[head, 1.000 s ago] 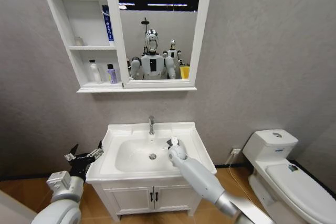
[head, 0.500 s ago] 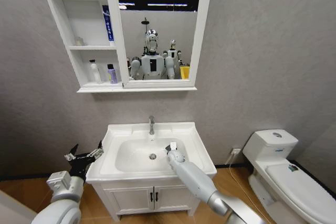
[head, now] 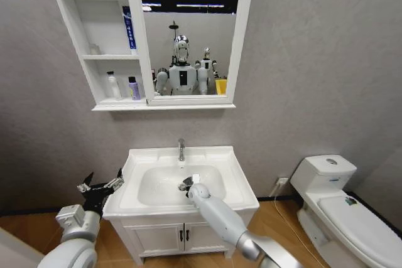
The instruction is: Move facial cleanser and shampoo from washbasin to cabinet, then wipe washbasin with towel.
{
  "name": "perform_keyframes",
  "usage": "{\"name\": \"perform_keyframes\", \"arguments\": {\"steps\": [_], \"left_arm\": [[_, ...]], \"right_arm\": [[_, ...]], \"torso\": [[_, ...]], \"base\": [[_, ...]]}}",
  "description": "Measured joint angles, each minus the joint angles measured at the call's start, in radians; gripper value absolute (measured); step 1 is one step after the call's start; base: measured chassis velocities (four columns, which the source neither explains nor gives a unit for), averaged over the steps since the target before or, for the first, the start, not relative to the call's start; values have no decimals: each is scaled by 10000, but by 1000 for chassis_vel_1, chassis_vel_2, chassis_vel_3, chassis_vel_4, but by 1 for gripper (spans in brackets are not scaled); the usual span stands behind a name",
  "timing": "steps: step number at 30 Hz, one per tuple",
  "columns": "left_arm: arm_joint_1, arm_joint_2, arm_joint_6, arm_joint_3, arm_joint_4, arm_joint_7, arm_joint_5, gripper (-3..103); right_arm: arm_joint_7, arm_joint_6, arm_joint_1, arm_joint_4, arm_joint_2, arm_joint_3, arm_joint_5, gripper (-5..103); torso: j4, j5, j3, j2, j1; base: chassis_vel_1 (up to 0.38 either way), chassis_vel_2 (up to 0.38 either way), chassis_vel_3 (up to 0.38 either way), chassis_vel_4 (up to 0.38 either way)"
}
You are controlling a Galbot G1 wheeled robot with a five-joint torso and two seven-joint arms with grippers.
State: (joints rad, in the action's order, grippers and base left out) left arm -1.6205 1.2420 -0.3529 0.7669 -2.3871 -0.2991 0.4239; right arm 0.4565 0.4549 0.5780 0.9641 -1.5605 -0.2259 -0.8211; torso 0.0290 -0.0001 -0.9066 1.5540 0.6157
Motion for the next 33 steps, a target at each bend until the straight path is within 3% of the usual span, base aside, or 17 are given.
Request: {"name": "perform_keyframes", "arguments": {"steps": [5, 11, 24, 29, 33], "left_arm": [[0, 0, 0, 0, 0, 0, 0, 100], [0, 0, 1, 0, 0, 0, 0, 100], [0, 0, 0, 0, 0, 0, 0, 100], [0, 0, 0, 0, 0, 0, 0, 100], [0, 0, 0, -1, 0, 0, 0, 100]], "right_arm": [[-645, -497, 15, -101, -148, 5, 71, 2], [-687, -560, 28, -492, -83, 495, 202, 2], [854, -470, 218, 30, 669, 1119, -50, 2], [928, -564, 213, 105, 790, 1259, 75, 2], [878, -1154, 77, 215, 903, 1375, 815, 2]], "torso": [[0, 0, 0, 0, 0], [2, 2, 0, 0, 0], [-1, 4, 1, 0, 0], [1, 3, 0, 1, 0], [3, 1, -1, 0, 0]], "base": [[0, 0, 0, 0], [0, 0, 0, 0], [0, 0, 0, 0], [0, 0, 0, 0], [0, 0, 0, 0]]}}
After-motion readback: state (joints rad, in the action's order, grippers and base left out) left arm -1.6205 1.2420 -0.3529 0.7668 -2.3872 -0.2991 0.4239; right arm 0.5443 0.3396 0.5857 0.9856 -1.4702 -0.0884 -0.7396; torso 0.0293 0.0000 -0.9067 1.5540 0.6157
